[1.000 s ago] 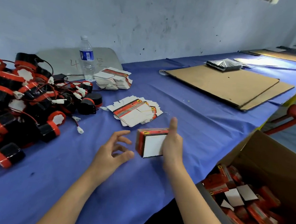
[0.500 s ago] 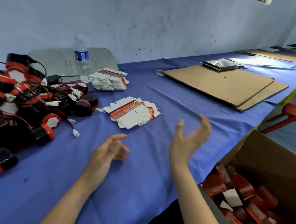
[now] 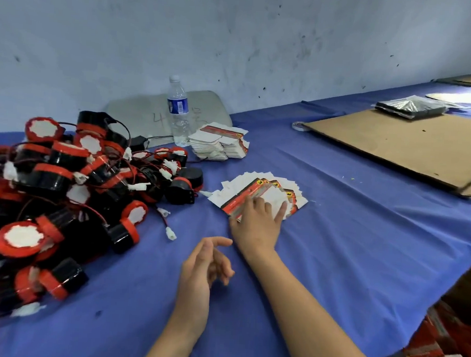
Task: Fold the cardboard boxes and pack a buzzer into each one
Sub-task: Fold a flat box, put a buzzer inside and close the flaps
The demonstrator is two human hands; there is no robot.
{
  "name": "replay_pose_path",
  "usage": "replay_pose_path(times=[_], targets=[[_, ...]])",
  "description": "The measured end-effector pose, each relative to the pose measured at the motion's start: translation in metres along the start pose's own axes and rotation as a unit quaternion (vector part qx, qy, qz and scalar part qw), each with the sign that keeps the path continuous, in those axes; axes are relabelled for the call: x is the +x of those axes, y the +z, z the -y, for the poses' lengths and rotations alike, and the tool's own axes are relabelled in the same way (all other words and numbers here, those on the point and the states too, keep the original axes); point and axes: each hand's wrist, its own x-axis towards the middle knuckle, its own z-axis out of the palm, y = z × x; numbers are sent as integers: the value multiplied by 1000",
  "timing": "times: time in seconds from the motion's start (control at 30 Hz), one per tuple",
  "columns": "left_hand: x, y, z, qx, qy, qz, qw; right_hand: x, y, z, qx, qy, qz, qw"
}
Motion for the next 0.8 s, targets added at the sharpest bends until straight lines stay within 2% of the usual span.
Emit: replay_pose_path(times=[0.13, 0.2, 0.3, 0.33, 0.4, 0.5, 0.53, 0.6, 0.8], targets=[[3, -1, 2, -19, -8, -17, 1000, 2, -10, 1, 12, -34, -62, 997], [4, -3, 3, -28, -8, -24, 999, 2, -18, 3, 73, -47, -136, 987], [4, -4, 4, -25, -3, -26, 999, 2, -31, 1, 150, -59, -338, 927], [4, -3, 3, -23, -1, -29, 999, -1, -35, 0, 199, -70, -362, 908], [5, -1, 2, -11, 22, -53, 998, -7, -44, 2, 378, -67, -325, 864], [6, -3, -2, 80, 94, -134, 983, -12, -54, 9, 594, 24, -146, 790], [7, -4, -5, 103, 110, -148, 977, -13, -53, 11, 607, 32, -91, 789], [10, -8, -8, 117, 115, -146, 976, -17, -51, 15, 574, 10, -17, 819], [15, -16, -1, 133, 110, -167, 971, -24, -41, 22, 545, -23, 36, 837]])
